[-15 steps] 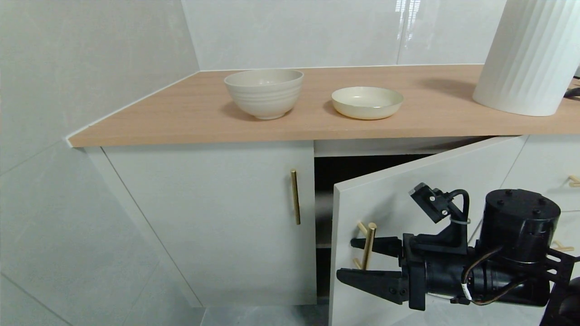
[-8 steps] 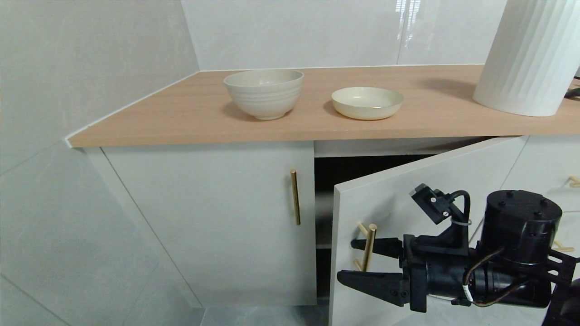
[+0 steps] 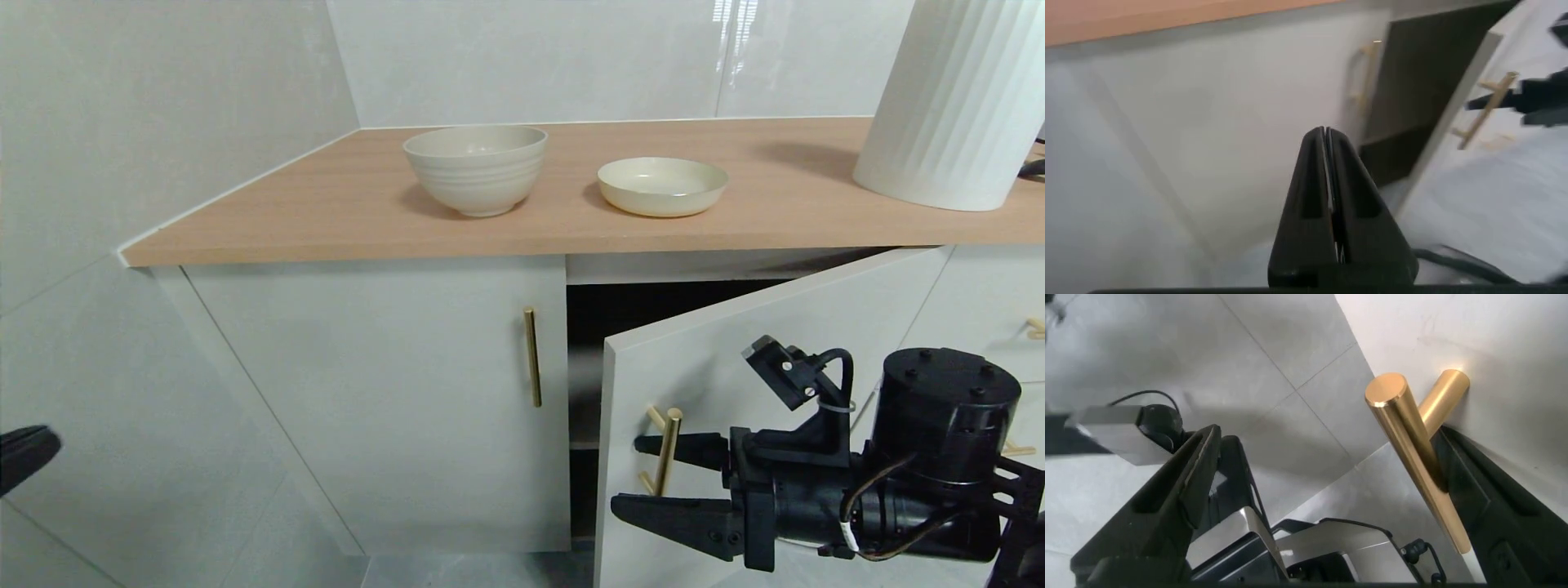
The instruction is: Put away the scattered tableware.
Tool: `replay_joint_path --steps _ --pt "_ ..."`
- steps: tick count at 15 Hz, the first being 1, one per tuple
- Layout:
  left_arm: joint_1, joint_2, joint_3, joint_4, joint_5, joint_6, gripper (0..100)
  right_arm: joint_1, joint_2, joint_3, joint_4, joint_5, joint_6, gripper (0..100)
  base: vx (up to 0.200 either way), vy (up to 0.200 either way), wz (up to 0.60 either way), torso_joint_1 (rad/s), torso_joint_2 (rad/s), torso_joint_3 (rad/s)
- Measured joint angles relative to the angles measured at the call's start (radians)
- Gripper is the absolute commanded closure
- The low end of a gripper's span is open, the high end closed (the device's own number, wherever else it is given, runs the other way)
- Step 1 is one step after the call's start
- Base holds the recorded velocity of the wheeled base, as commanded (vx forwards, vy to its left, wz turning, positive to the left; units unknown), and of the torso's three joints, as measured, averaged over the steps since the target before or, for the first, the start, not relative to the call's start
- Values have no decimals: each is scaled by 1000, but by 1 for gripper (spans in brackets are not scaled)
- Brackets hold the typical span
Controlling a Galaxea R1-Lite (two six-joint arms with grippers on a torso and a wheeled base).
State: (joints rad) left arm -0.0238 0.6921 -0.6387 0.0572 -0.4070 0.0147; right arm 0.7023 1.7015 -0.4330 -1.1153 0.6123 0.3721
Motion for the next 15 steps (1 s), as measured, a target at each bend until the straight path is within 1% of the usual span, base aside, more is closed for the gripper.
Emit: replay_joint_path --steps 1,2,3,5,6,7,9,10,12,13,14,15 --pt "-26 82 -19 -34 -18 -5 100 0 -5 1 2 0 2 0 0 0 0 0 0 0" --pt "-65 172 -28 -84 -33 -17 100 0 -8 2 3 -1 3 0 0 0 0 0 0 0" --pt "-113 250 -33 -145 -47 -44 100 0 -9 7 1 -1 4 0 0 0 0 0 0 0" --pt "-210 393 -32 -276 -71 -116 100 -3 -10 17 -4 0 3 0 0 0 0 0 0 0" --pt "-247 461 -21 -332 -80 -134 100 -6 -11 17 -4 0 2 0 0 0 0 0 0 0" --pt "-276 523 -8 -391 -85 -144 100 -8 -12 17 -8 -1 2 0 0 0 0 0 0 0" --pt "-341 664 23 -553 -88 -164 100 -10 -13 19 -25 -5 2 0 0 0 0 0 0 0" --pt "-372 734 34 -640 -88 -180 100 -12 -13 20 -27 -6 3 0 0 0 0 0 0 0" --pt "-431 881 40 -811 -90 -233 100 -21 -13 22 -31 -4 2 0 0 0 0 0 0 0" --pt "-460 960 34 -884 -89 -255 100 -26 -12 24 -32 -3 2 0 0 0 0 0 0 0" --pt "-481 1029 20 -951 -89 -270 100 -31 -11 26 -34 -1 1 0 0 0 0 0 0 0" --pt "-511 1105 -12 -1019 -87 -285 100 -35 -10 28 -36 -2 0 0 0 0 0 0 0 0"
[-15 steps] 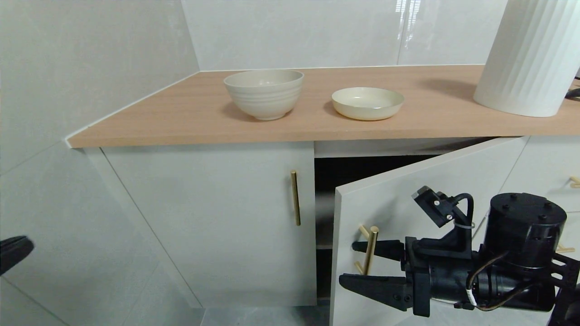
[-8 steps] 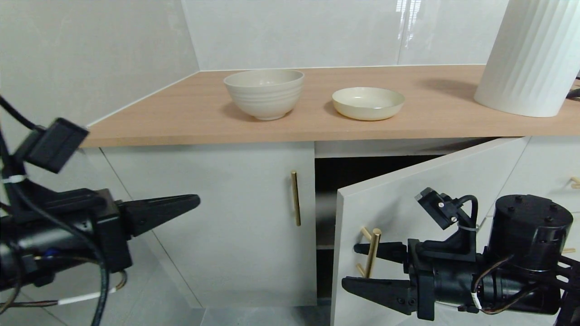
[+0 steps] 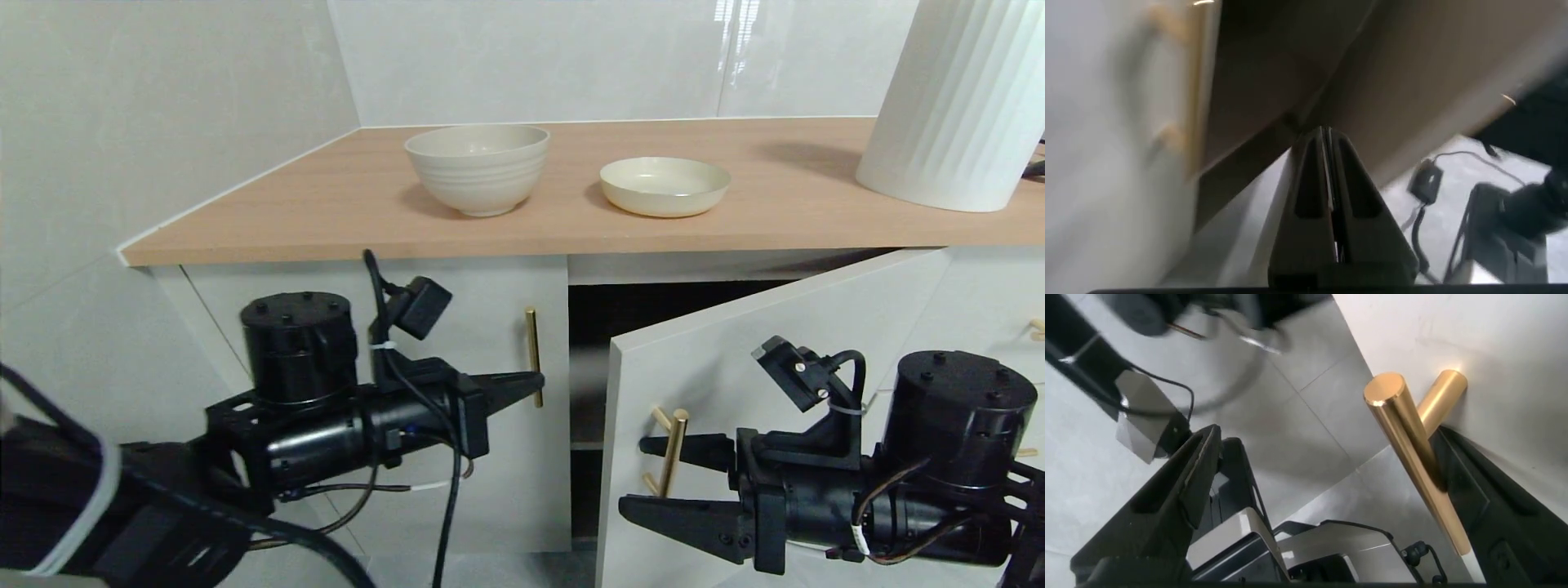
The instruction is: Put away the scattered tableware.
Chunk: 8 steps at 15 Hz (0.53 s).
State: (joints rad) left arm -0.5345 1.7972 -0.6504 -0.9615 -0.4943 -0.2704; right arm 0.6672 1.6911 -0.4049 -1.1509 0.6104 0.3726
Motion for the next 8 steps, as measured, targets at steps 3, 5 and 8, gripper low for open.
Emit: replay_joint_path --steps 3,5,8 --pt "-84 123 -73 -44 -3 -15 100 -4 -8 4 1 -5 0 0 0 0 0 0 0 0" --pt "-122 182 -114 -46 0 -16 100 -11 -17 8 1 -9 -1 0 0 0 0 0 0 0" --pt "-155 233 -160 -49 6 -35 100 -43 -26 20 2 -24 -3 0 0 0 0 0 0 0"
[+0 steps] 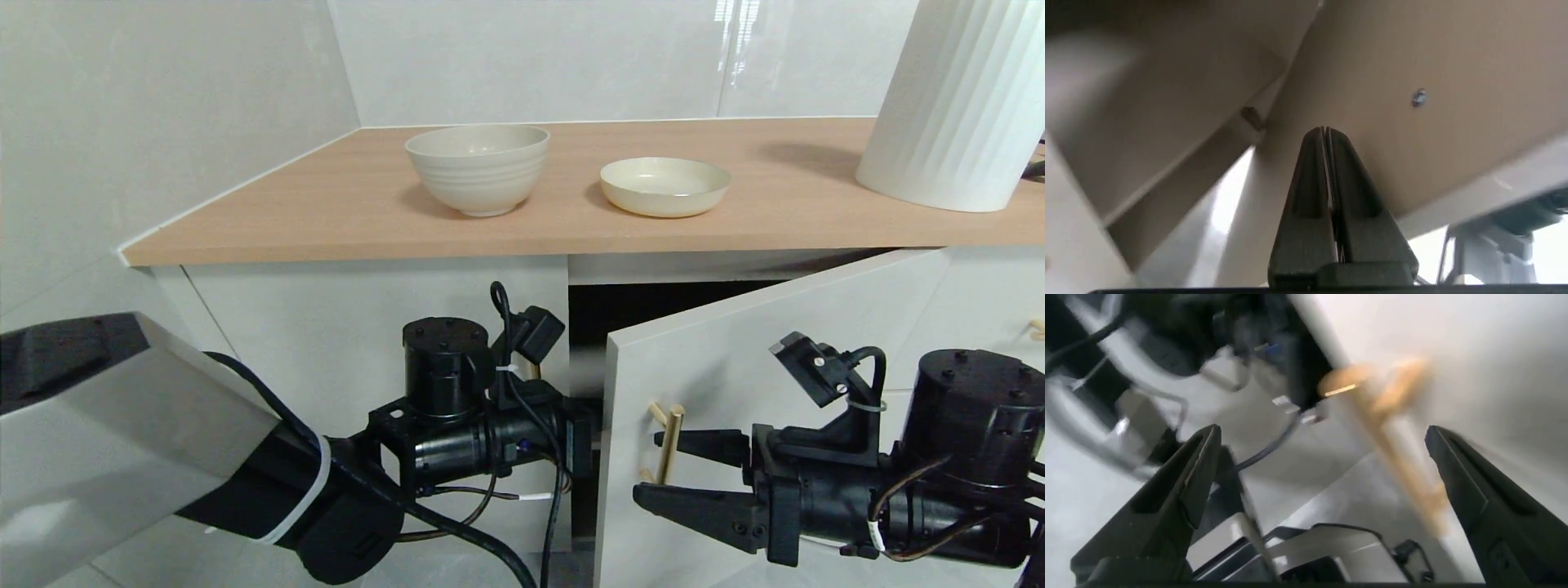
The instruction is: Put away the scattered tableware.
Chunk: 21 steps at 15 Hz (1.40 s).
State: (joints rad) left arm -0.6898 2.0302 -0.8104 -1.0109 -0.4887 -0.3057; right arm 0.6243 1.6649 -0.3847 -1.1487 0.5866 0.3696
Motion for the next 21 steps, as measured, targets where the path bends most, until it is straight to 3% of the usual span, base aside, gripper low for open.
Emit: replay_joint_path --steps 3,6,8,10,13,14,17,21 --pt "-13 7 -7 -3 1 -19 100 -43 -18 22 3 -18 -34 0 0 0 0 0 0 0" --pt "-15 -14 6 -3 -7 -20 100 -51 -72 103 8 -191 -133 0 0 0 0 0 0 0" --pt "-14 -34 33 -5 -8 -21 100 -35 -154 158 52 -249 -152 0 0 0 0 0 0 0" --pt "-14 -50 55 -5 -7 -20 100 -25 -268 164 209 -263 -157 0 0 0 0 0 0 0" --pt "-14 -54 53 -4 -8 -19 100 -24 -466 72 612 -272 -160 0 0 0 0 0 0 0" --pt "-14 -52 50 -4 -9 -19 100 -33 -514 35 677 -272 -163 0 0 0 0 0 0 0" --pt "-18 -44 33 -3 -10 -19 100 -44 -568 0 690 -270 -166 0 0 0 0 0 0 0" --pt "-37 -28 6 -4 -7 -20 100 -47 -582 -4 691 -270 -166 0 -200 0 0 1 5 4"
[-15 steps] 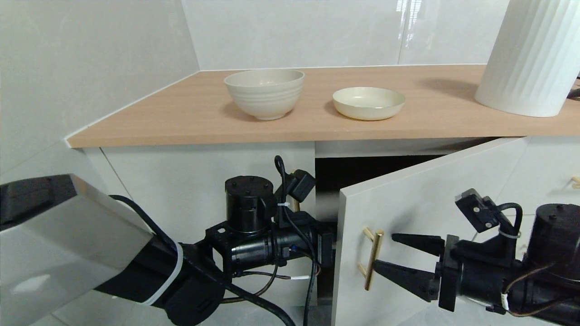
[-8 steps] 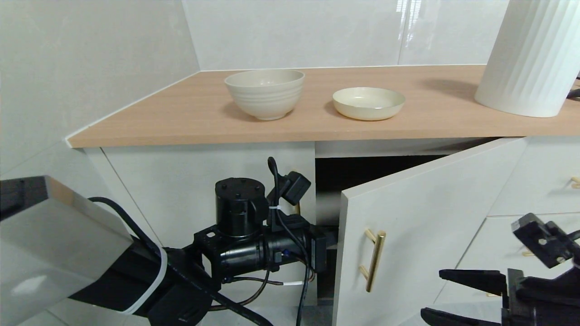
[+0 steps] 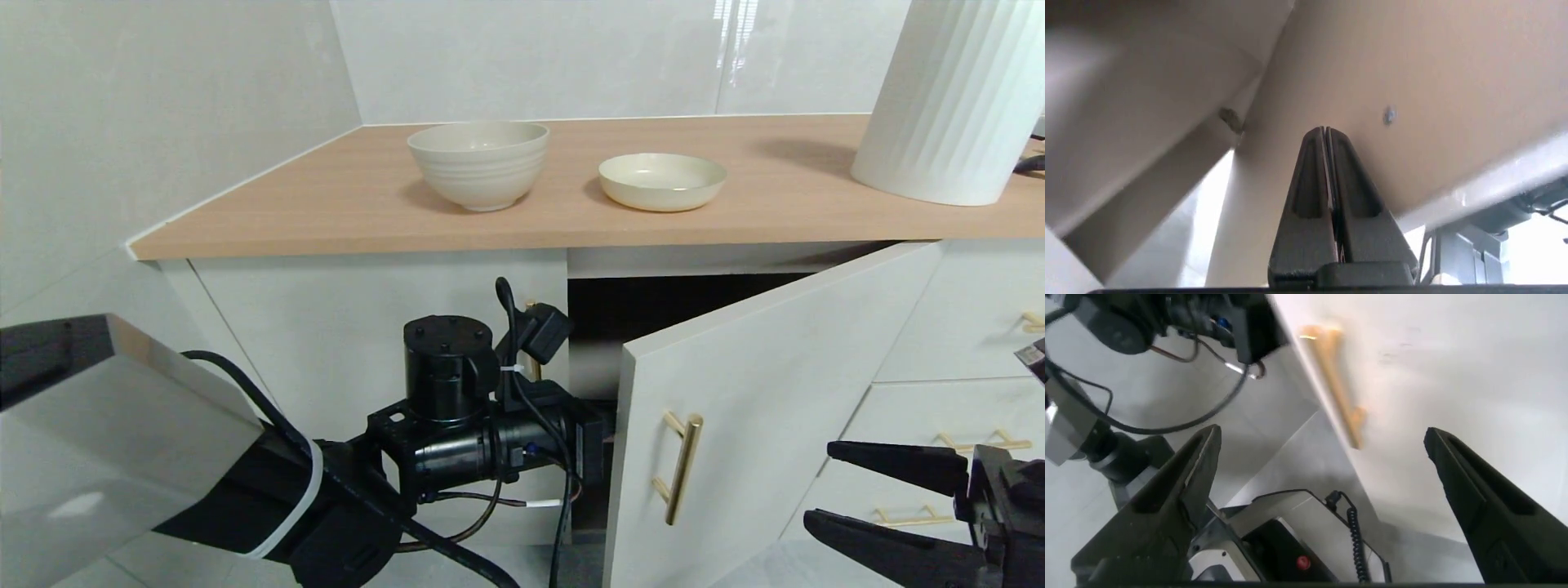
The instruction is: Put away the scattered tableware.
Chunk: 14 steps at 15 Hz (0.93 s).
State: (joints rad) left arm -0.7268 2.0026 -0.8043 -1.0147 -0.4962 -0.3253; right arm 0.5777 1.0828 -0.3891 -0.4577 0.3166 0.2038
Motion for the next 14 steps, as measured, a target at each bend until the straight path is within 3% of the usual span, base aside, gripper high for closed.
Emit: replay_joint_path --steps 2,11,14 --pt "-6 10 -10 2 -4 0 100 1 -1 0 0 0 0 0 -200 0 0 0 0 2" --pt "-41 119 -139 37 2 -1 100 0 -31 1 -4 -1 -1 0 0 0 0 0 0 0" --pt "-41 121 -162 72 9 -1 100 0 -50 1 -4 0 -1 0 -200 0 0 9 4 2"
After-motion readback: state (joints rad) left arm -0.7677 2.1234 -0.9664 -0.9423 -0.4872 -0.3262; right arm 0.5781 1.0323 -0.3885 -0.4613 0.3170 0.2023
